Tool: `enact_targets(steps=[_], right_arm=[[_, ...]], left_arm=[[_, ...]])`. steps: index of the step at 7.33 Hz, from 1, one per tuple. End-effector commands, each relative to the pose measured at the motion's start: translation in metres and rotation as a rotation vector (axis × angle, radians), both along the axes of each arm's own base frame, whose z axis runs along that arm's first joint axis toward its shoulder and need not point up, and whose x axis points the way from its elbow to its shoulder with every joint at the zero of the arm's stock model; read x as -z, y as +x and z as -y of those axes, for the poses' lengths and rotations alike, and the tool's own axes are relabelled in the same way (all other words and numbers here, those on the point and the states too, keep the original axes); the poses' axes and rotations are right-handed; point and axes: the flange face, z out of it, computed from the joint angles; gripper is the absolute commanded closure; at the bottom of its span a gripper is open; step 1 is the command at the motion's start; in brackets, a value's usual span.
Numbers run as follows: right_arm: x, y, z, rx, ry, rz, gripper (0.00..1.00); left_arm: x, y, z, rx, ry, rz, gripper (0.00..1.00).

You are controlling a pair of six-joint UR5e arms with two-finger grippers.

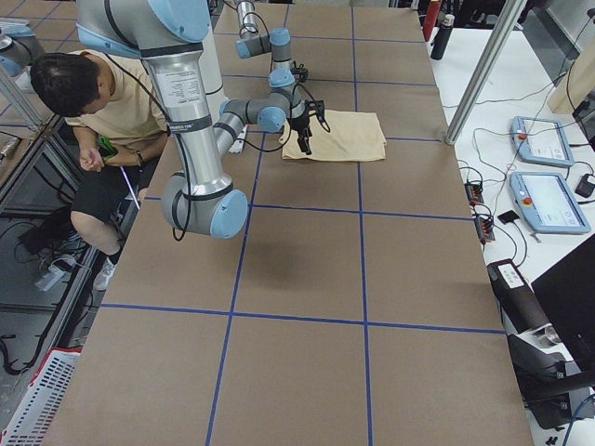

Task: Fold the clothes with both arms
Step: 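Grasp the near edge of the shirt with both grippers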

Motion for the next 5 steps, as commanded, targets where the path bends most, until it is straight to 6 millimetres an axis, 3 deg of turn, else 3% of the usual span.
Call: enact_targets(steps=[1,2,3,4,5], right_arm=[[-0.01,-0.023,-0.016,-0.074,-0.119,0.024,0.02],[-0.009,-0.032,-0.025,-0.068,-0.134,0.03,0.04],[-0.005,-0.059,-0.038,-0.126,-0.217,0.059,0.04],[0.018,-0.085,-0.039,-0.178,-0.25,0.081,0.05],[0.026,-0.108,-0.043,-0.219,-0.273,0.058,0.09]], left_arm=[[0.003,0.0,0.0,0.013,-0.021,-0.008,1.0],[0.004,0.0,0.0,0.013,-0.021,-0.01,1.0],[0.005,0.0,0.0,0.013,-0.021,-0.011,1.0],[0.005,0.0,0.0,0.014,-0.022,-0.012,1.0],[0.005,0.0,0.0,0.014,-0.022,-0.013,1.0]])
